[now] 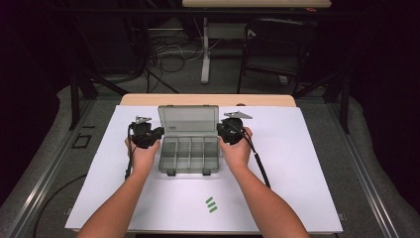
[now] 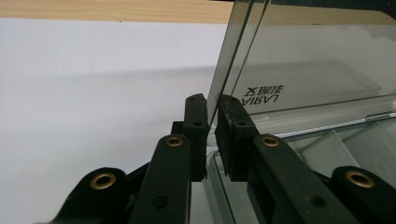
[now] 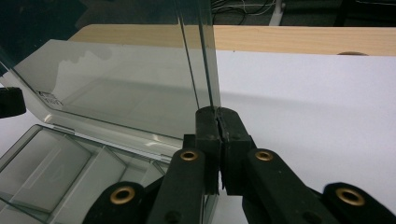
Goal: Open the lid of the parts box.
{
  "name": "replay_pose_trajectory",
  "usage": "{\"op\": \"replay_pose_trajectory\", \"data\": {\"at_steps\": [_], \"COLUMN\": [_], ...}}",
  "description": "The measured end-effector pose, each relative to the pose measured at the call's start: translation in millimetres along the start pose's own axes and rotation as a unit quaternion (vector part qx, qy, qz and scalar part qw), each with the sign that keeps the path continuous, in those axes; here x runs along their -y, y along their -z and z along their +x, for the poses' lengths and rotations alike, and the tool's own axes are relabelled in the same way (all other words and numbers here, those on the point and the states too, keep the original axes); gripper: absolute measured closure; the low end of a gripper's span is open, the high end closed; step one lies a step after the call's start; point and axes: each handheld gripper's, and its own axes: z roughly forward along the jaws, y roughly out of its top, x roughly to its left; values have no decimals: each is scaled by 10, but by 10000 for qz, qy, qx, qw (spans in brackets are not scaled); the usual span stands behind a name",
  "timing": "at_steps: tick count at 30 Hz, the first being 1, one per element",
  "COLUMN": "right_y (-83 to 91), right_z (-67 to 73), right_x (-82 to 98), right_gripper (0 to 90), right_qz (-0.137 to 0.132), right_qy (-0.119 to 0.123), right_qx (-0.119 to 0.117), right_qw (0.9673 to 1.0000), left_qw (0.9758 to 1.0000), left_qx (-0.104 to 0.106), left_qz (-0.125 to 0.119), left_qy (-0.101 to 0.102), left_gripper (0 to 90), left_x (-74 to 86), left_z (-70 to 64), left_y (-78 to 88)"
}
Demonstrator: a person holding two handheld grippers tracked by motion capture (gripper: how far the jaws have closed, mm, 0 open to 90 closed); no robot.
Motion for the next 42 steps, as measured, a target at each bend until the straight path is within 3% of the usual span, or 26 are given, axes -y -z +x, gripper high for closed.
{"op": "replay_pose_trajectory", "data": {"at_steps": [12, 29, 42], "right_y": [-12, -57, -148], "right_z": [-8, -21, -24], "right_x": [2, 66, 141], "right_gripper": [879, 820, 813], "right_qz": [-23, 51, 172], "right_qy": [13, 201, 193], "right_qx": [-17, 57, 82], "right_qw": [10000, 9998, 9996], "left_qw": [10000, 10000, 9999], "left_qx": [-54, -72, -52], "left_qz": [9, 21, 84], "left_qy": [-28, 20, 86], "left_gripper": [879, 884, 884], "left_x": [11, 2, -24], "left_z": [-17, -15, -3], "left_y": [-30, -43, -61]}}
